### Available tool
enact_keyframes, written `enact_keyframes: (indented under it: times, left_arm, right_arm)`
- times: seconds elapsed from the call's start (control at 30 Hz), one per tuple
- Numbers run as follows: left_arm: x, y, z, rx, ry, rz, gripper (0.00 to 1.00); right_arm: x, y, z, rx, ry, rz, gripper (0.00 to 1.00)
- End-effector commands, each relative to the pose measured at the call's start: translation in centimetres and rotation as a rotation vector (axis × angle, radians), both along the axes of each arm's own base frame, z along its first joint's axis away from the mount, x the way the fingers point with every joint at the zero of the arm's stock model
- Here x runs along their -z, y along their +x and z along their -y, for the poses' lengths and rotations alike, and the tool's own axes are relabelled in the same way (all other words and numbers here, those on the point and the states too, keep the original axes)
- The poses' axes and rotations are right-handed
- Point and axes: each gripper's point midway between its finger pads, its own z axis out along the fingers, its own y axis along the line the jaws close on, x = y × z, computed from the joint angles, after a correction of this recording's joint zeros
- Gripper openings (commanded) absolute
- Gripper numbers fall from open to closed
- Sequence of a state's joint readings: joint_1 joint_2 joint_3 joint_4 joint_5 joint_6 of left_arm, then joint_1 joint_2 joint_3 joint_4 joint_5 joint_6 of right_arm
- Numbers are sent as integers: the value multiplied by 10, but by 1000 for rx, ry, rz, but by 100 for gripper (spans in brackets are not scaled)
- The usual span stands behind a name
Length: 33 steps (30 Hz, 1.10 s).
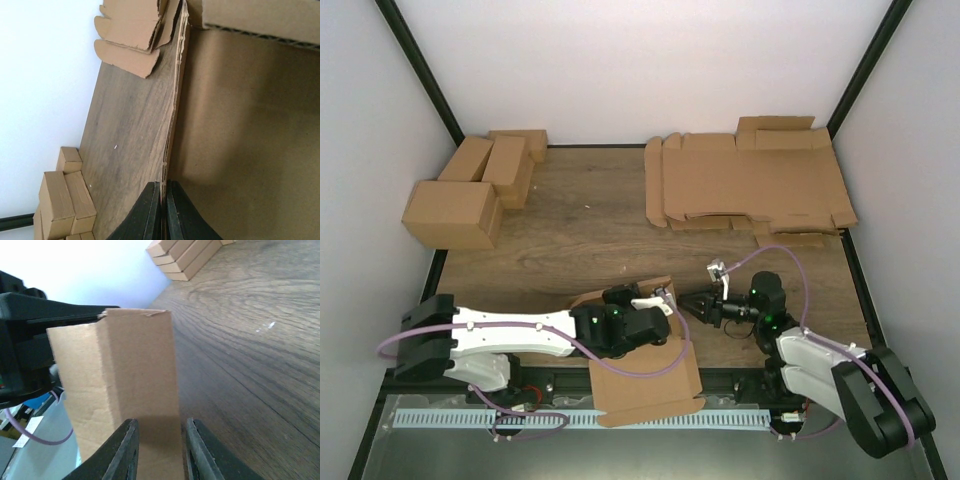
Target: Fold the paper box
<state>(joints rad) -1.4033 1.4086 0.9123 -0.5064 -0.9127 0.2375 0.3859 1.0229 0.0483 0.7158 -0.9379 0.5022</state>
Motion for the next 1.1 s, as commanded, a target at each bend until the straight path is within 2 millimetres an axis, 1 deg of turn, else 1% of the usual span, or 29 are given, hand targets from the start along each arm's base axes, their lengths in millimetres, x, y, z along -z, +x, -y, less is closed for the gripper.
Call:
enact_keyframes:
  times: [0.0, 0.13, 0.23, 0.43, 0.53, 0.63, 0.67, 0.9, 0.97, 1.07]
  left_arm:
    - [-18, -1, 11, 11, -135, 13, 4]
    - [-23, 0, 8, 10, -147, 25, 4]
    - [-25, -1, 8, 10, -153, 26, 4]
    - [-24, -3, 11, 26, -162, 6, 4]
    - [-24, -4, 13, 35, -170, -4, 4]
    - [-24, -5, 14, 42, -166, -10, 4]
    - [-22, -5, 15, 44, -160, -11, 4]
    - [-7, -5, 17, 42, -86, -17, 4]
    - [-1, -4, 17, 37, -59, -12, 4]
    - [4, -2, 15, 20, -24, 7, 4]
  right_arm:
    - [-22, -21, -9, -121, 55, 72, 27]
    - [-19, -6, -5, -11, 20, 41, 27]
    - [-19, -4, -1, 26, 24, 37, 28]
    - [-14, -5, -3, -4, 5, 35, 28]
    - [-11, -2, -7, -18, -19, 33, 29]
    - [-9, 6, -11, -3, -63, 50, 34]
    - [-10, 8, -13, 6, -77, 61, 36]
    - [-2, 25, -19, 91, -167, 110, 37]
    - [0, 28, -20, 118, -191, 133, 41]
    - [0, 25, -21, 139, -200, 172, 46]
